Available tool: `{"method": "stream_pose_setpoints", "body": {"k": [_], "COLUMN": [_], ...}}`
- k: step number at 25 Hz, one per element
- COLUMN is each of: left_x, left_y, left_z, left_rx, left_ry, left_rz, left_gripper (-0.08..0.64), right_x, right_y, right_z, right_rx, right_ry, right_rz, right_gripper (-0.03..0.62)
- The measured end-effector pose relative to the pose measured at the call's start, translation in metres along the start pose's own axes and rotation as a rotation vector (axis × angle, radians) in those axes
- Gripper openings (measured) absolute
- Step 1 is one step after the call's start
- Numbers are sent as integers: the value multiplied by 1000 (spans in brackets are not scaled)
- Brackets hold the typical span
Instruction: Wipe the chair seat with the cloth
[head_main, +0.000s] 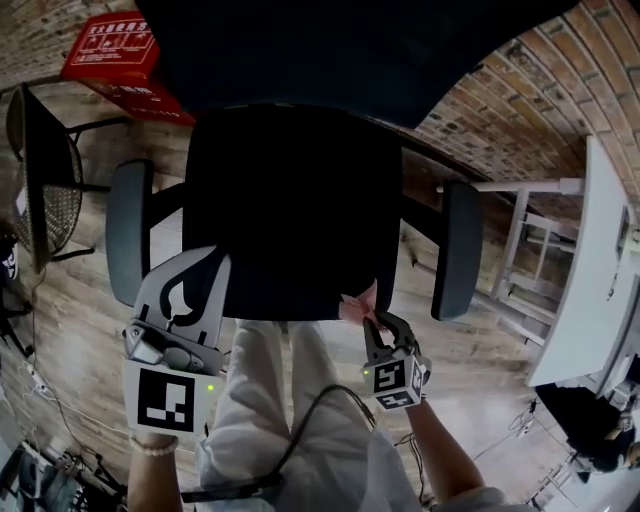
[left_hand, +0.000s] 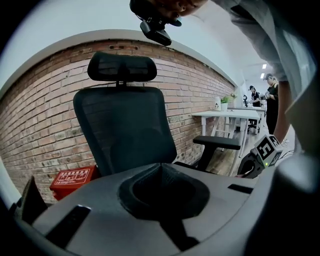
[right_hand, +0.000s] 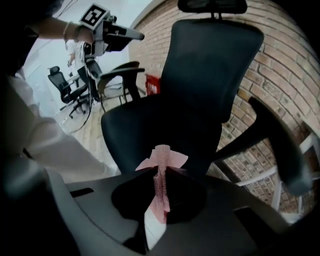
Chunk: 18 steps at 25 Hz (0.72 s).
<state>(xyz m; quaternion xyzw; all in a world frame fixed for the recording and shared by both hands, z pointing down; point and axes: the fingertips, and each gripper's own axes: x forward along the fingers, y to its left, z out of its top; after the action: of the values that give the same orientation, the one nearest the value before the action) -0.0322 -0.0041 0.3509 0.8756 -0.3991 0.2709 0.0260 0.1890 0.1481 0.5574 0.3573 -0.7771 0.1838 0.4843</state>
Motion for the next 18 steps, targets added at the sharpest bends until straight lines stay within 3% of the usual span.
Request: {"method": "stream_pose_setpoints", "body": {"k": [10,18], "left_x": [-68,-126], "left_y": [45,59], "left_z": [115,200], "left_rx": [78,106], "left_ry": [-98,-173], "left_rz": [72,115], "left_gripper": [18,18], "right_x": [-108,-221], "right_y": [-28,-42], "right_z": [170,263], "right_rx": [47,72], "right_ry": [-310,-494], "right_rz": [-101,-181], "right_gripper": [55,55]}}
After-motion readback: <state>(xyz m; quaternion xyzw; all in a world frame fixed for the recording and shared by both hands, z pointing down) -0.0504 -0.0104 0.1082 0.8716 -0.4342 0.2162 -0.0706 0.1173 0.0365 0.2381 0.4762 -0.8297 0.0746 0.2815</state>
